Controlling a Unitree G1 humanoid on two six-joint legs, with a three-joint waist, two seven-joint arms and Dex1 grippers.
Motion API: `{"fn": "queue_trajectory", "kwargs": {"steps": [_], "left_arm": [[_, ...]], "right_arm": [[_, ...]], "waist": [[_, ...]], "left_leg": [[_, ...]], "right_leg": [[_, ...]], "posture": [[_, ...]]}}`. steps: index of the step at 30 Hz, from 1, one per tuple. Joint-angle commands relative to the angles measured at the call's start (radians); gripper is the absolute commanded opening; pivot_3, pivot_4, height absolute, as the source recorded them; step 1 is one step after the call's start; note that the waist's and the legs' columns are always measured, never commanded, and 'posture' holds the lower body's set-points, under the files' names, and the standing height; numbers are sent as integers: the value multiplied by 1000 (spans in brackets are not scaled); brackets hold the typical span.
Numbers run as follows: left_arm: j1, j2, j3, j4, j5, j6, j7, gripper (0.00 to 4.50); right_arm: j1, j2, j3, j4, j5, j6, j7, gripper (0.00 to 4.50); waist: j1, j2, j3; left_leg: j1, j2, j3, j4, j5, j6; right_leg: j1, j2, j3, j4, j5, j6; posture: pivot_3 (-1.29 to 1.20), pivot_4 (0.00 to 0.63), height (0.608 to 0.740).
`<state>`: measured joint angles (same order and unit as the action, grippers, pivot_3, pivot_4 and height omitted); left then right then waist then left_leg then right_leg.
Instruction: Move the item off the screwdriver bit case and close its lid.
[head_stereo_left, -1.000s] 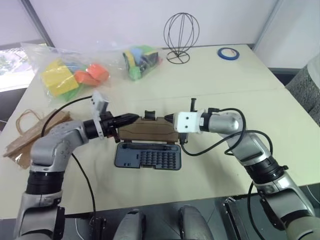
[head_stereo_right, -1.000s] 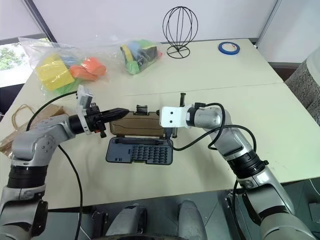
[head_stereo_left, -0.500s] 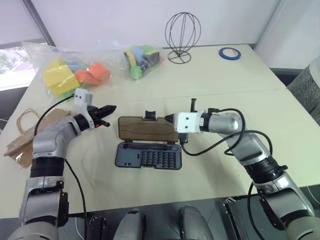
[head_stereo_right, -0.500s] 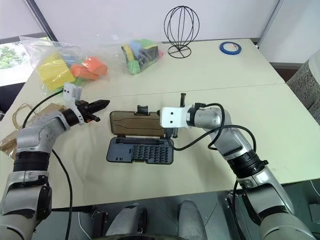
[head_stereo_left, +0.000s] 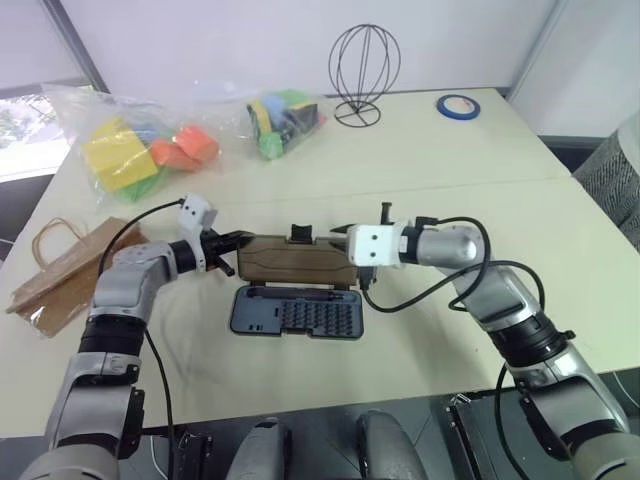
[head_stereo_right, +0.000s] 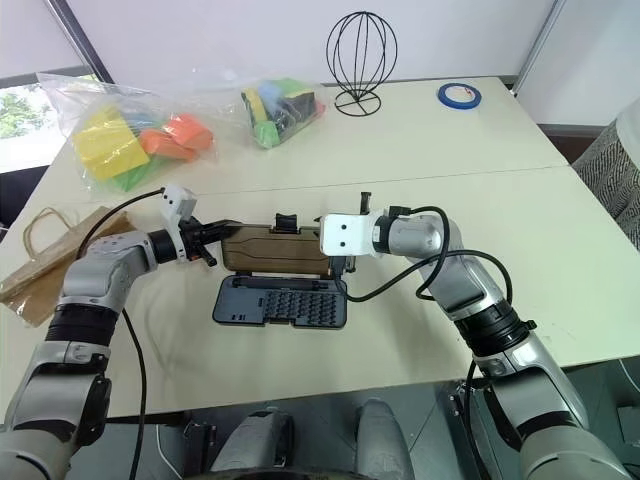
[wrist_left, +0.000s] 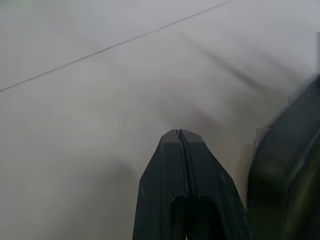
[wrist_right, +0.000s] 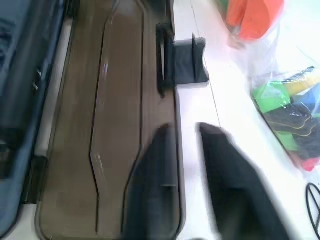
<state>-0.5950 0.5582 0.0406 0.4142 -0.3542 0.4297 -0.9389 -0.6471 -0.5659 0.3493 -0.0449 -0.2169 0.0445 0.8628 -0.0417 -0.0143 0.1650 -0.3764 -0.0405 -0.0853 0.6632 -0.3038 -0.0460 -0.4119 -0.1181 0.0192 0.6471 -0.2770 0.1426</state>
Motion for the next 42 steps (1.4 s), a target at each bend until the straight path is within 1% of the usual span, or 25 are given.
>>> {"fn": "queue_trajectory", "kwargs": {"steps": [1, 3, 4, 5, 9, 11, 12, 15, 16, 18, 20, 22, 25, 31, 35, 40, 42], "left_arm": [[-20, -5, 14, -19, -5, -19, -13, 0], [-22, -14, 20, -28, -14, -18, -17, 0], [-22, -16, 20, -32, -15, -16, -18, 0], [-22, -17, 20, -36, -14, -14, -19, 0], [-4, -10, 12, -68, -15, -4, -40, 0], [17, 1, 7, -91, -14, 0, -57, 0], [25, 7, 5, -101, -13, 0, -65, 0], [54, 29, 7, -136, -15, 12, -85, 0], [67, 40, 8, -155, -20, 20, -95, 0], [91, 60, 12, -192, -30, 39, -111, 0], [122, 85, 15, -243, -47, 66, -133, 0], [171, 120, 17, -331, -79, 110, -163, 0], [228, 157, 21, -438, -121, 144, -198, 0], [303, 223, 5, -530, -137, 168, -250, 0], [310, 260, 6, -508, -123, 147, -284, 0], [118, 182, -30, -364, -89, 134, -230, 0], [39, 145, -53, -302, -77, 129, -231, 0]], "right_arm": [[-10, 2, -28, -55, 20, 15, 8, 2954], [-12, -5, -28, -71, 21, 37, 22, 4056], [-15, -14, -32, -83, 25, 50, 35, 4451], [-20, -22, -40, -98, 34, 69, 49, 4451], [-49, -50, -144, -210, 173, 338, 128, 4451], [-48, -105, -208, -287, 267, 473, 190, 4451], [-43, -151, -245, -324, 320, 541, 230, 4451], [-2, -284, -350, -414, 444, 677, 312, 4451], [18, -322, -394, -439, 487, 721, 328, 4451], [52, -370, -458, -469, 544, 771, 330, 4451], [77, -386, -500, -475, 568, 799, 295, 4451], [104, -379, -526, -476, 574, 822, 239, 4451], [154, -345, -528, -505, 583, 827, 160, 4451], [181, -289, -490, -550, 616, 854, 47, 4451], [149, -244, -440, -547, 646, 871, 6, 4451], [47, -91, -425, -497, 800, 1013, -46, 4451], [33, -57, -400, -478, 855, 1058, -35, 3941]], "waist": [[1, 0, 0], [3, 0, 0], [3, 0, 0], [3, 0, 0], [4, 0, 0], [7, 0, 0], [9, 0, 0], [20, 0, 0], [22, 0, 0], [25, 0, 0], [24, 0, 0], [25, 0, 0], [27, 0, 0], [28, 0, 1], [27, 1, 1], [33, -1, 2], [32, -2, 2]], "left_leg": [[0, 0, 0, 0, 0, 0], [0, 0, 0, 0, 0, 0], [0, 0, 0, 0, 0, 0], [0, 0, 0, 0, 0, 0], [0, 0, 0, 0, 0, 0], [-1, 0, -1, 1, 0, 0], [-1, 0, -1, 1, 0, 0], [-2, 0, -1, 0, -1, 2], [-2, 0, -1, 0, -3, 6], [-2, 0, 0, 0, -4, 8], [-2, 0, 0, 0, -4, 8], [-1, 1, 0, 0, -5, 8], [-1, 1, 0, 0, -5, 8], [-2, 1, 0, 1, -5, 8], [-1, 1, 0, 0, -5, 8], [-2, 0, 0, 2, -4, 8], [-2, 0, -1, 2, -4, 8]], "right_leg": [[0, 0, 0, 0, 0, 0], [0, 0, 0, 0, 0, 0], [0, 0, 0, 0, 0, 0], [0, 0, 0, 0, 0, 0], [0, 0, 0, 0, 0, 0], [0, 0, 0, 0, 0, 0], [0, 0, 0, 0, 0, 0], [0, 0, -1, -1, 0, 0], [0, 0, -1, -2, 0, 0], [0, 0, 0, -2, 0, 0], [0, 0, 0, -2, 0, 0], [0, 0, 0, -2, 0, 0], [0, -1, 0, -2, 0, 0], [0, -1, 0, -2, 0, 0], [0, -1, 0, -2, 0, 0], [1, -1, -1, -2, 0, 0], [2, -1, -2, -3, 0, 0]], "posture": [[0, 150, 740], [0, 150, 740], [0, 150, 740], [0, 150, 740], [0, 150, 740], [0, 150, 740], [0, 150, 740], [0, 150, 740], [0, 150, 740], [0, 150, 740], [0, 150, 740], [0, 150, 740], [0, 150, 740], [0, 150, 740], [0, 150, 740], [0, 150, 740], [0, 150, 740]]}}
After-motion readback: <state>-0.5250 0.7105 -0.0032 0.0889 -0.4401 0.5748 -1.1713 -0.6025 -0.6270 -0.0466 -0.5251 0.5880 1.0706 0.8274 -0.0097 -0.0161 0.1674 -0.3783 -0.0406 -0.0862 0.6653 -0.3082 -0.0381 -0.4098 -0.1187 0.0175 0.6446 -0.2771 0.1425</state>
